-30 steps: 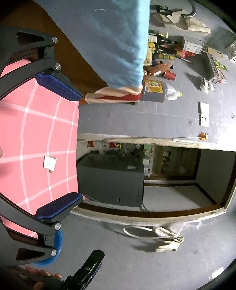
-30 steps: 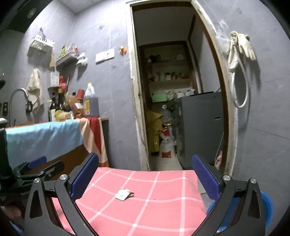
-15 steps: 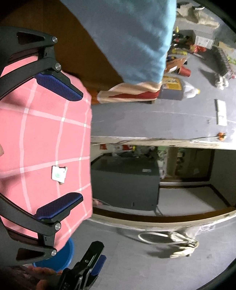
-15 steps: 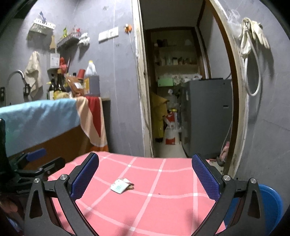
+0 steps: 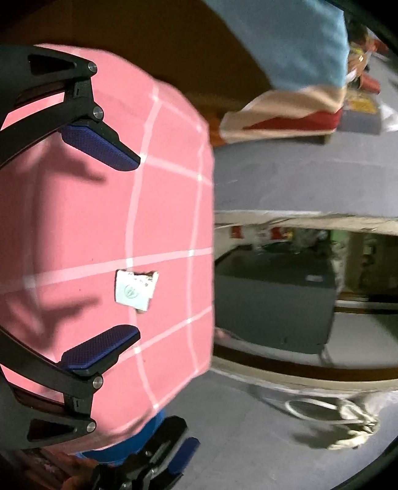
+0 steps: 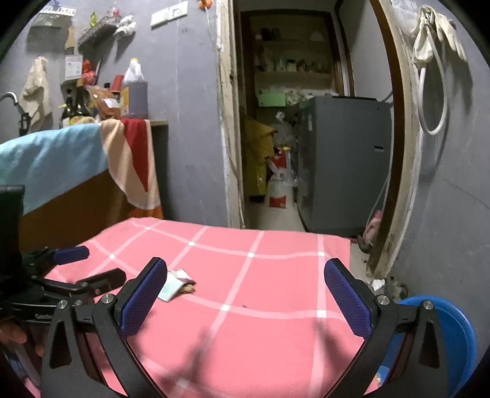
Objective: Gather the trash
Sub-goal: 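Grasp the white printed wrapper with the left gripper while the right grasps a brown shell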
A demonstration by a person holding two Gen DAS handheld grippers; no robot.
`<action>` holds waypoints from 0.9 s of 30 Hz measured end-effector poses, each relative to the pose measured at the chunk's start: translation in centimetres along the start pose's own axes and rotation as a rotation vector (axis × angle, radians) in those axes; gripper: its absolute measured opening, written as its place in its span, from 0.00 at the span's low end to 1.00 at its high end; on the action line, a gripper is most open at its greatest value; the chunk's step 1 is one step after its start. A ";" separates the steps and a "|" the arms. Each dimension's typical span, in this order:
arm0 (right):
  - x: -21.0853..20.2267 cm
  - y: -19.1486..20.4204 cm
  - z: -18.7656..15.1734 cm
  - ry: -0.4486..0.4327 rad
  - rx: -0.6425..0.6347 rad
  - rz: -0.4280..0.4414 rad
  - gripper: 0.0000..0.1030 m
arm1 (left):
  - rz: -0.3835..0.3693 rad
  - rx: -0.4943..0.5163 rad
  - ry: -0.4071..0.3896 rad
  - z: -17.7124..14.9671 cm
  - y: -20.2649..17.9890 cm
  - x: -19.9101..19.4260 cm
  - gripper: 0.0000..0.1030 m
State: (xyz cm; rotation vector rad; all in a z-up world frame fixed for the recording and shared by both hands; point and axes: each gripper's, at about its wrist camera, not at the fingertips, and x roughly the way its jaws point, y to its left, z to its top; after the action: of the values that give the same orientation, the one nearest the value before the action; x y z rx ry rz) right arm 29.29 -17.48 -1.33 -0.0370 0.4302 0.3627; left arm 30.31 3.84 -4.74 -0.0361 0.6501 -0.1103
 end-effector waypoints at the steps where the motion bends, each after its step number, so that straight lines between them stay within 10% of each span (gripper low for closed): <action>1: 0.2 -0.3 -0.1 0.010 0.004 -0.004 1.00 | -0.001 0.006 0.021 0.0 -0.2 0.5 0.95; 8: 1.4 -1.5 -0.4 0.067 0.015 -0.025 1.00 | -0.021 0.034 0.143 0.1 -1.2 3.7 0.92; 27: 7.1 -0.9 -1.7 0.364 -0.015 0.022 1.00 | -0.088 -0.050 0.238 0.6 -0.4 6.0 0.32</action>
State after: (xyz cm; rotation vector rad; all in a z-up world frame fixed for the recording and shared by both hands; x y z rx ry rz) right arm 34.92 -16.09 -5.84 -0.1140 0.7883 0.3820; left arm 35.35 2.77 -7.88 -0.1014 0.8890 -0.1851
